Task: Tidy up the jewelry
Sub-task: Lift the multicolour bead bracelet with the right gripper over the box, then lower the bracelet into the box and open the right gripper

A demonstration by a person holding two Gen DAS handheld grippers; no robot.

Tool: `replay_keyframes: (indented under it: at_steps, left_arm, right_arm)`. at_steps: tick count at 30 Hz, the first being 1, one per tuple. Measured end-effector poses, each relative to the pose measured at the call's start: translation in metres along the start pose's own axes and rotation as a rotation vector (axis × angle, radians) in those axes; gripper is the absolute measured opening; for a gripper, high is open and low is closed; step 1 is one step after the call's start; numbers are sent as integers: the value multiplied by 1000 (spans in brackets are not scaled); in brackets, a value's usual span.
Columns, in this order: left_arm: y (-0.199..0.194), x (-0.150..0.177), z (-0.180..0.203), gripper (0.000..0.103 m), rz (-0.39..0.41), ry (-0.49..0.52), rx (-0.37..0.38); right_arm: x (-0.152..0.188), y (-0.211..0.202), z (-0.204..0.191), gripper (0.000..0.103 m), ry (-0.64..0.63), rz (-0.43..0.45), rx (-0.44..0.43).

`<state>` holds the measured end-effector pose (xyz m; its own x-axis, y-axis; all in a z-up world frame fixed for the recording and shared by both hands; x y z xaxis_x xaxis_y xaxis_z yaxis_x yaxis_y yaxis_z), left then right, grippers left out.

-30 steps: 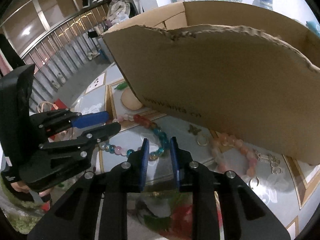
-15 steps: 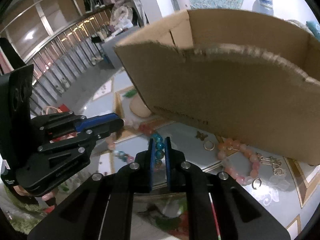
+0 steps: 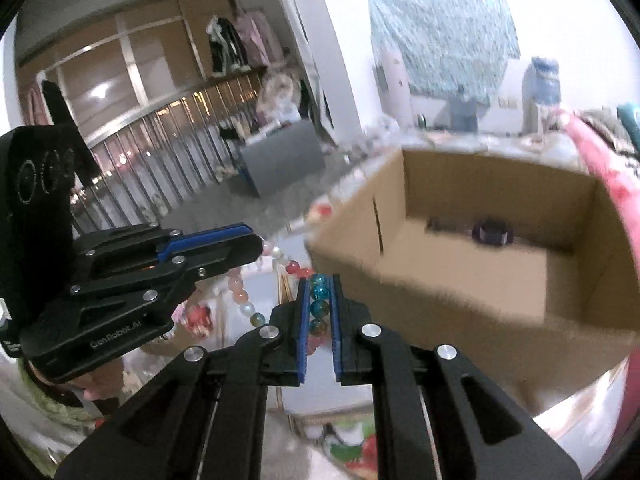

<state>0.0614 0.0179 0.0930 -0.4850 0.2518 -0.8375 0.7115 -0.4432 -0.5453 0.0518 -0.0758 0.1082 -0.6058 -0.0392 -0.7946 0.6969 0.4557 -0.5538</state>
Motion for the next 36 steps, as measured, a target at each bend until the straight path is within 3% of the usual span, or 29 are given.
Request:
replay_keyframes:
  at_steps: [5,9,14,18,23,29,34,36]
  left_arm:
    - [25,-53,-1,8,35,29,29]
    - [69,-72,-8,9,-28,39,25]
    - [134,-62,-22,9,-182,29,13]
    - [171,-50,-31,9,-293,41,-15]
    - [188,-40,-35,9,-365,75,-64]
    - [180,-42,-39,12,-352,59,-90]
    - [153,-47,-34,12,-282,60,-98]
    - [136,-47,-32,21,-236,53,-98]
  right_arm:
    - [-47,5,32,10,39,-15,-26]
    - [-67,34,74,10,132,-118,-40]
    - [-63,96,115,10,280,-331,-98]
    - [-55,134,126,10,315,-450,-83]
    - [-47,170,136,11,380,-582,-104]
    - [-50,168,141,11,403,-545,-101]
    - [-57,136,144,11,410,-433,-112]
    - [-60,111,140,11,392,-360,-112]
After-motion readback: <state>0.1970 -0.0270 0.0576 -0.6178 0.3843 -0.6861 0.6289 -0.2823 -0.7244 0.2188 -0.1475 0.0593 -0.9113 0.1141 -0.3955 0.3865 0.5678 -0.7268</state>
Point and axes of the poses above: each gripper's, at about its wrist camera, not at the fingertips, and y roughly the way its jaws point, z to its right, x to its underside, the point moved 5 cm from there along y, roughly the way its jaws point, and after that the axes turned 4 degrees about x, right-handed, at the moved point
